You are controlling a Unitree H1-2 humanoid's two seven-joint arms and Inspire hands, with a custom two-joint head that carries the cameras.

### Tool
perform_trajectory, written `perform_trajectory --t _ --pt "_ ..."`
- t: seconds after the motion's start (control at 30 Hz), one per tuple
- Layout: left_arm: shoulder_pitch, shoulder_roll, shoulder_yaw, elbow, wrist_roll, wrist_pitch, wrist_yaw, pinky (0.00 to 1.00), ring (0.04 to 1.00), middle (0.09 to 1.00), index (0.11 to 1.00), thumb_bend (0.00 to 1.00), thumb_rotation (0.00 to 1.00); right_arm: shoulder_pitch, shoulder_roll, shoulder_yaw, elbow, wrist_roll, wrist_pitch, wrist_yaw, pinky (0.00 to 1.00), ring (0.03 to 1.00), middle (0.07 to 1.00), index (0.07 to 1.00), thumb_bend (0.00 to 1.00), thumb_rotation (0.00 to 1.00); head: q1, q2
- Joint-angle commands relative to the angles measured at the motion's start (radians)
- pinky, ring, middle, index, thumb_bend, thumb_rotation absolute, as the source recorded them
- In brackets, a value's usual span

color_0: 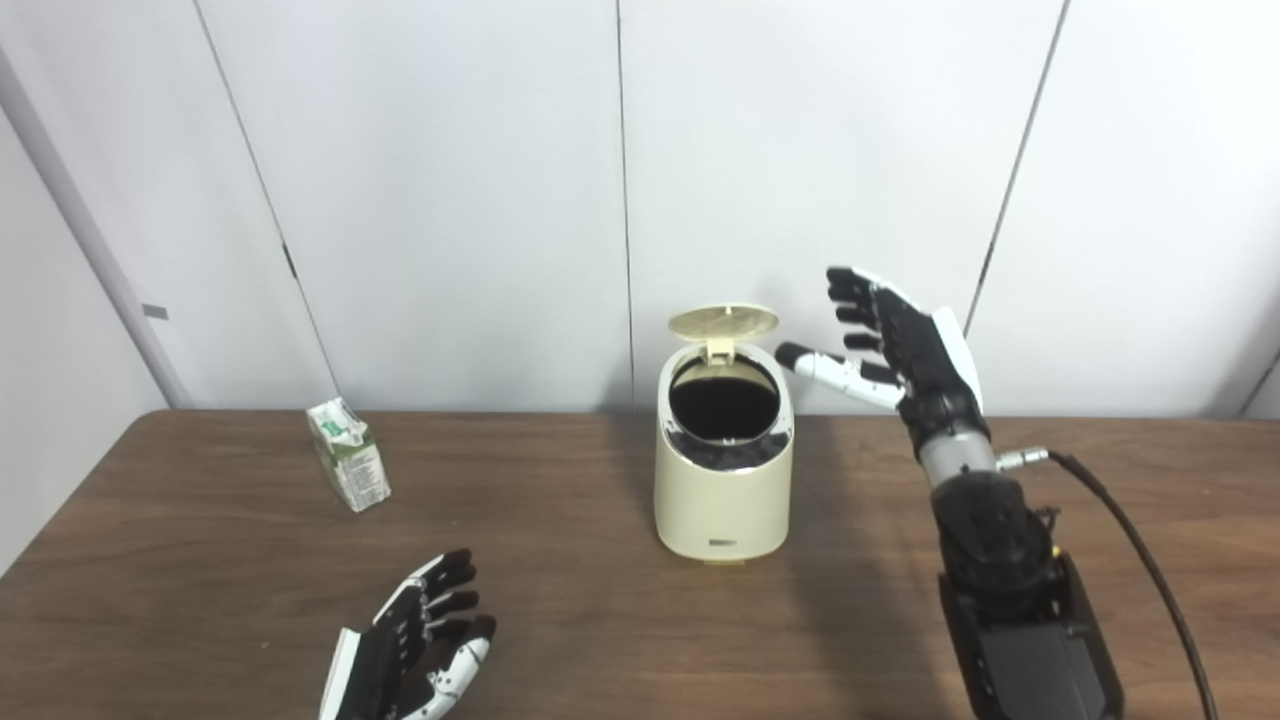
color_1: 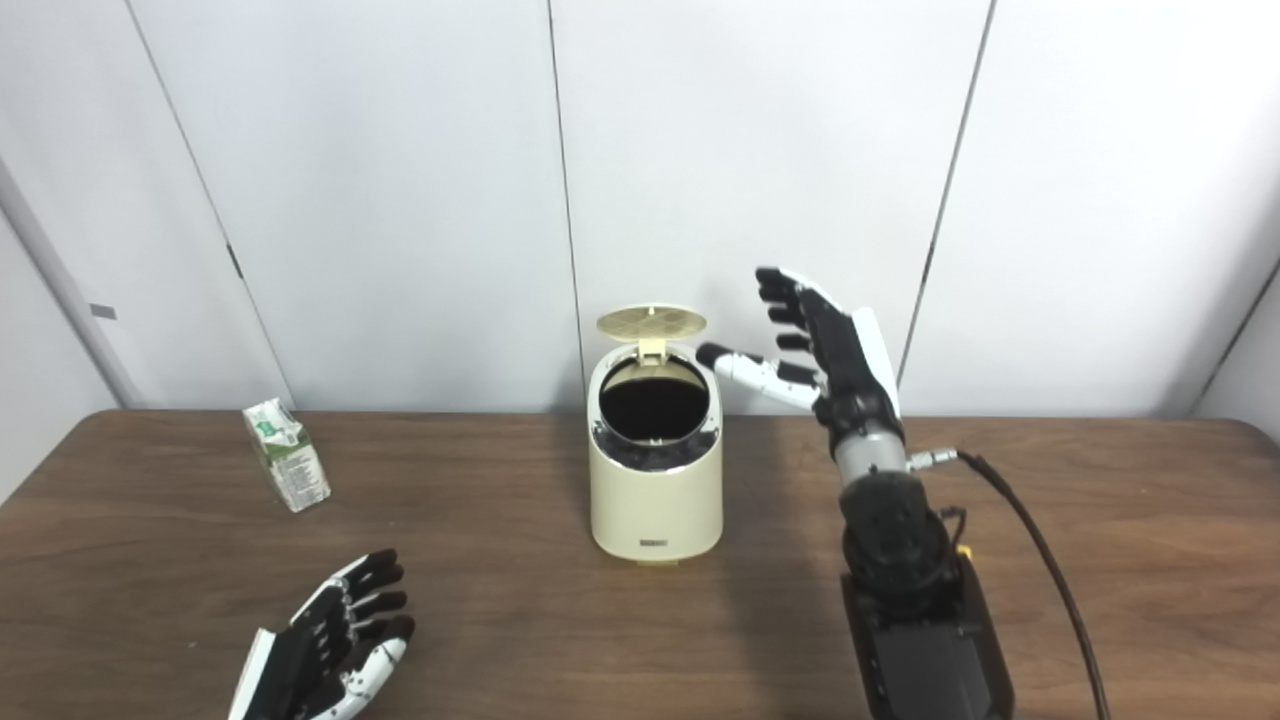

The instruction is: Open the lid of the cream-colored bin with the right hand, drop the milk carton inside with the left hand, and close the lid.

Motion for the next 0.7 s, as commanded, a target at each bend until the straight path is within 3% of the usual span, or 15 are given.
perform_trajectory --t 0.0,0.23,0.47,0.67 --pt "0.031 -0.009 -0.016 0.015 0.003 0.011 -0.005 0.68 0.763 0.818 0.848 0.42 0.23 -0.031 -0.012 -0.004 -0.054 0.011 -0.011 0.003 0.77 0.83 0.818 0.801 0.64 0.34 0.0 0.0" --pt "0.031 -0.008 -0.014 0.012 -0.003 0.021 -0.008 0.69 0.77 0.821 0.852 0.42 0.26 0.06 -0.02 -0.038 -0.172 0.079 0.033 0.042 0.72 0.826 0.832 0.831 0.59 0.35 -0.003 0.007" --pt "0.027 -0.006 -0.009 0.014 -0.021 0.012 -0.01 0.69 0.77 0.817 0.85 0.42 0.25 0.164 -0.017 -0.091 -0.235 0.212 0.051 0.081 0.78 0.851 0.869 0.86 0.61 0.4 -0.005 0.012" --pt "0.027 -0.005 -0.003 0.014 -0.032 0.015 -0.011 0.7 0.777 0.817 0.847 0.43 0.26 0.266 -0.025 -0.096 -0.242 0.267 -0.006 0.1 0.85 0.889 0.913 0.921 0.54 0.53 -0.008 0.016"
